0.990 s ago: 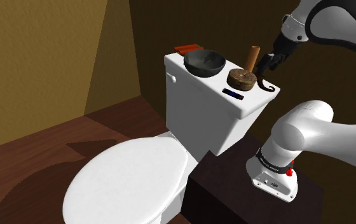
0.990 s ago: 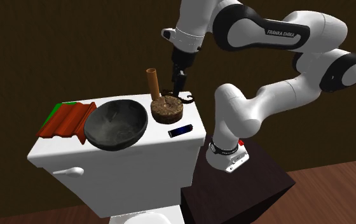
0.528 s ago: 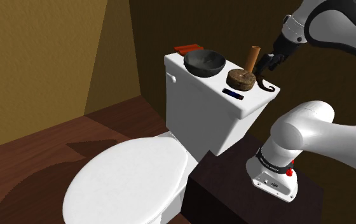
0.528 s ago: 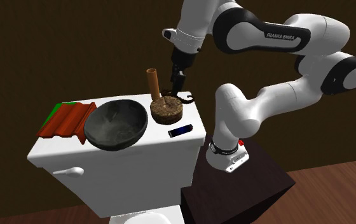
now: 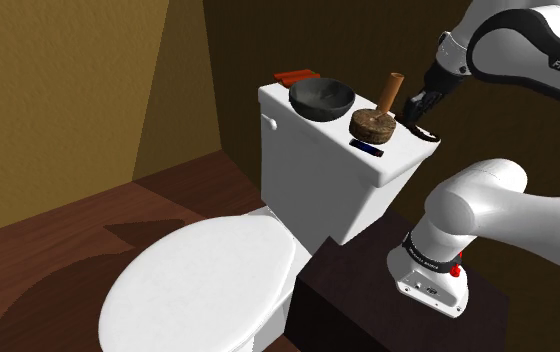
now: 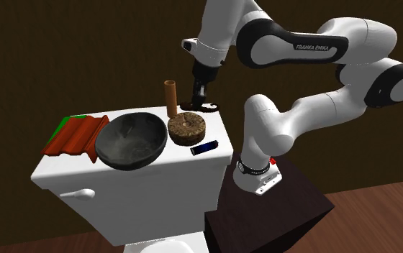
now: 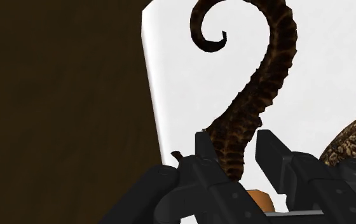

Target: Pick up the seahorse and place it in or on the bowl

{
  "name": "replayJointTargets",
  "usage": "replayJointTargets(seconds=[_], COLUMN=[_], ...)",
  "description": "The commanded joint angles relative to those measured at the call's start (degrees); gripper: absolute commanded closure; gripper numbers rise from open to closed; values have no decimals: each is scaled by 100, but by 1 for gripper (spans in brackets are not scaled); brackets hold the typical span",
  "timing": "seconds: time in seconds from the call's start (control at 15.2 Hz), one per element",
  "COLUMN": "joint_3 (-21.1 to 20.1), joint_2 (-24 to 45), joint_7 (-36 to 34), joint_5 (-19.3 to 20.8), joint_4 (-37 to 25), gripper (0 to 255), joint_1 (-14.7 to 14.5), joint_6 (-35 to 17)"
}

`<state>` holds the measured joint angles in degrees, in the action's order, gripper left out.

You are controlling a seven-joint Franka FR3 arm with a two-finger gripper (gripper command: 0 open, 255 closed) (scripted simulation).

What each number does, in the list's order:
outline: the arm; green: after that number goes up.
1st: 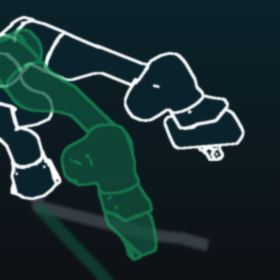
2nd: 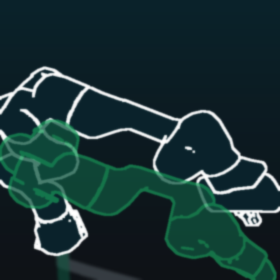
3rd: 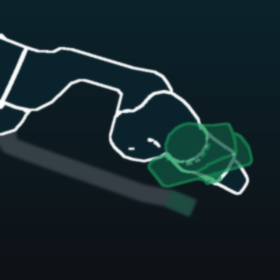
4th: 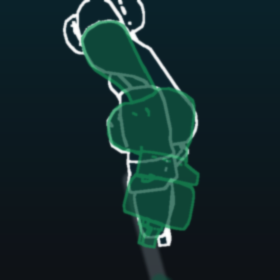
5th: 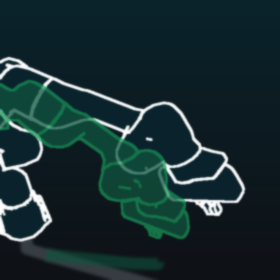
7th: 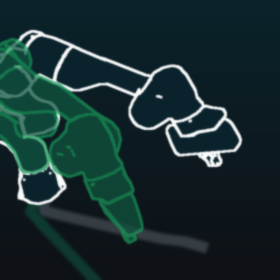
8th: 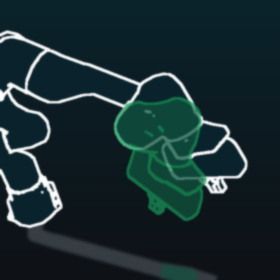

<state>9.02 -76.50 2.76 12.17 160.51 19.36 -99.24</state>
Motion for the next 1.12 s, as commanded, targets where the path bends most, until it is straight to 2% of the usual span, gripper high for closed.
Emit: replayJointTargets(seconds=[0.0,0.4,1.06], joint_3=[59,83,-42], joint_2=[66,86,455], joint_7=[10,24,38], joint_5=[56,74,-55], joint_4=[87,126,-770], gripper=[255,255,255], joint_1=[22,33,-73], joint_6=[42,-19,506])
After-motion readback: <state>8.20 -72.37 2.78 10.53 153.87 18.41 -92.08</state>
